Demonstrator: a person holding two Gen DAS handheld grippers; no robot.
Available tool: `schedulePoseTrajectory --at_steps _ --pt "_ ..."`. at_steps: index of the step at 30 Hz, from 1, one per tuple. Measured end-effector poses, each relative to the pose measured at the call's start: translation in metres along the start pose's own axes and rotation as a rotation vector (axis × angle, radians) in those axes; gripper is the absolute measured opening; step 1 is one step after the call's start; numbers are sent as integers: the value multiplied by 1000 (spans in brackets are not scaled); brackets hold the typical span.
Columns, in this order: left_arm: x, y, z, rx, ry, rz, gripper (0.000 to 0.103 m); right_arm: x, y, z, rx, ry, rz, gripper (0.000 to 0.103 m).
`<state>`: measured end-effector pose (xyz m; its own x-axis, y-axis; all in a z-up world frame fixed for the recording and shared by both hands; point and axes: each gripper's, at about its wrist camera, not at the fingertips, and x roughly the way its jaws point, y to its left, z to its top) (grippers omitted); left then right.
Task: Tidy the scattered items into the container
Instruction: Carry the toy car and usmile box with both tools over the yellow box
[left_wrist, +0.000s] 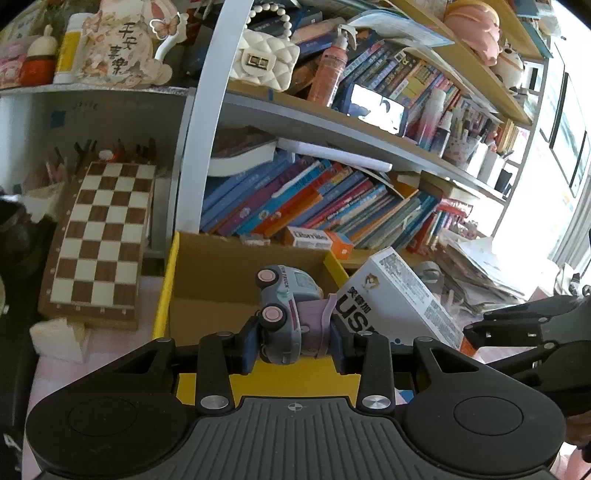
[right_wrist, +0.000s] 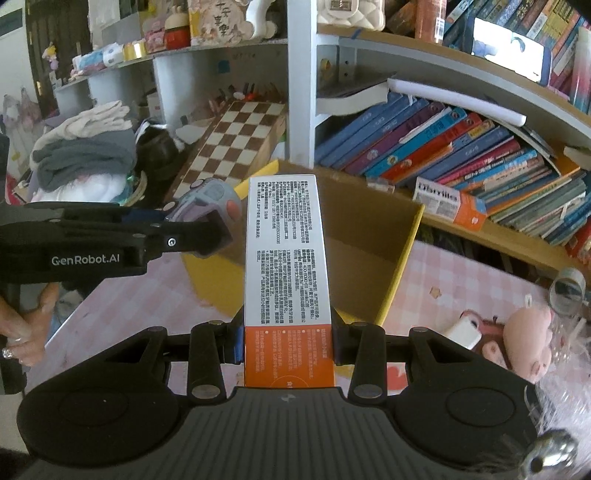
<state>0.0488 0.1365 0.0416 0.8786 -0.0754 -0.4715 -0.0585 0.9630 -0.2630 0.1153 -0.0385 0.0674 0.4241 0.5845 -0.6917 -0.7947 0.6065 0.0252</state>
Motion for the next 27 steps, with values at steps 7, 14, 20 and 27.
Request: schedulePoseTrajectory --at_steps 7,14,20,27 --pt "23 8 21 27 -11 11 37 20 -15 27 7 -24 -30 37" --pt "49 20 36 44 -2 28 37 44 -30 55 11 -38 -51 37" --pt "71 30 38 45 37 45 37 71 -38 70 14 -19 -60 37" --pt "98 41 26 49 111 67 37 110 -43 70 19 54 -71 37"
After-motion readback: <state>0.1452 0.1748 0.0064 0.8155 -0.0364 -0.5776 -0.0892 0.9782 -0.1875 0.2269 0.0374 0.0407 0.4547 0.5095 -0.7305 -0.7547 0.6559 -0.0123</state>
